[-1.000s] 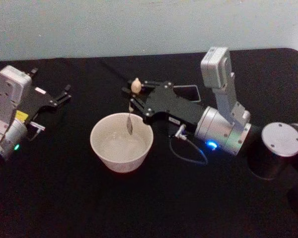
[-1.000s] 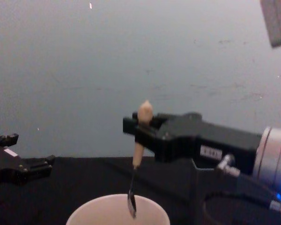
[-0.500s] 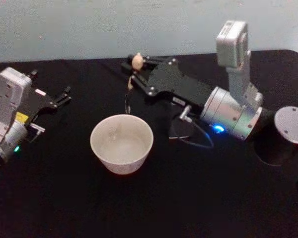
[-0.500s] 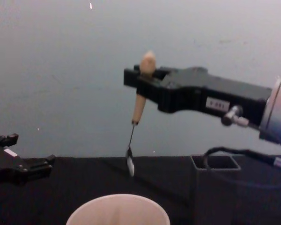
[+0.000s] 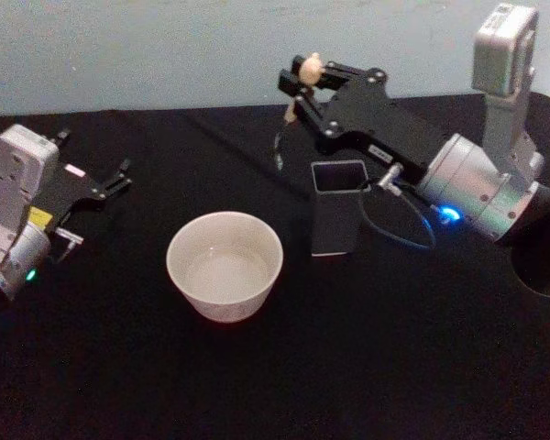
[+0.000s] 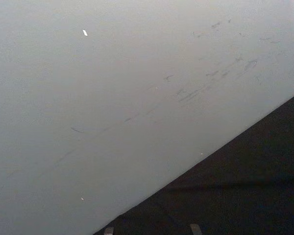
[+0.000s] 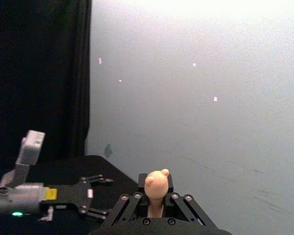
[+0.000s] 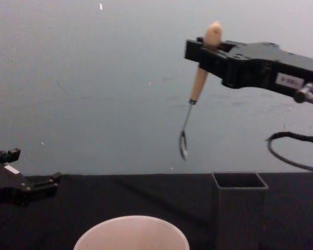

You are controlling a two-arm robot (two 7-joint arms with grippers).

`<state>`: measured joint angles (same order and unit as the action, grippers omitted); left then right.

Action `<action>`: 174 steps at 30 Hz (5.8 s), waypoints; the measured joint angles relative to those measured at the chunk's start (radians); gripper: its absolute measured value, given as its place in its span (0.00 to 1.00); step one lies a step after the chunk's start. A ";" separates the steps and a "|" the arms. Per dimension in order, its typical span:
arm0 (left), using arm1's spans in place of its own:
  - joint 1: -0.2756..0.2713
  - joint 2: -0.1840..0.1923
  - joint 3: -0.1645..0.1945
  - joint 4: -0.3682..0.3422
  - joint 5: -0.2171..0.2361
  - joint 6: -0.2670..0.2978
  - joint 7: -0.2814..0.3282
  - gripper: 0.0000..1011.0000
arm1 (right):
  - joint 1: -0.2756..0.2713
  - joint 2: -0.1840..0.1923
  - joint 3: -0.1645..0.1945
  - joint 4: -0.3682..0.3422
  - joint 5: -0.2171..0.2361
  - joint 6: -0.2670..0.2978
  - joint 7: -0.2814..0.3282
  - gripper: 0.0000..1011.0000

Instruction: Pick up the stirring spoon with one hand, stir inside the cup, then place it back in its original position.

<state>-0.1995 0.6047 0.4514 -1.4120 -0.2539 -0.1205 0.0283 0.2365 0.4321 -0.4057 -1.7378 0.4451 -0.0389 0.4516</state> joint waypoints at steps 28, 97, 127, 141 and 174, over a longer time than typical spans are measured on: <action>0.000 0.000 0.000 0.000 0.000 0.000 0.000 0.99 | -0.085 0.037 0.093 -0.003 -0.016 0.023 -0.052 0.17; 0.000 0.000 0.000 0.000 0.000 0.000 0.000 0.99 | -0.134 -0.094 0.086 0.076 -0.155 0.129 -0.183 0.17; 0.000 0.000 0.000 0.000 0.000 0.000 0.000 0.99 | -0.145 -0.109 0.089 0.077 -0.201 0.163 -0.169 0.17; 0.000 0.000 0.000 0.000 0.000 0.000 0.000 0.99 | -0.144 -0.109 0.090 0.076 -0.198 0.162 -0.169 0.30; 0.000 0.000 0.000 0.000 0.000 0.000 0.000 0.99 | -0.145 -0.112 0.112 0.062 -0.160 0.126 -0.148 0.99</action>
<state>-0.1995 0.6047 0.4514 -1.4120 -0.2539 -0.1205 0.0283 0.0919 0.3204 -0.2936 -1.6760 0.2847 0.0873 0.3033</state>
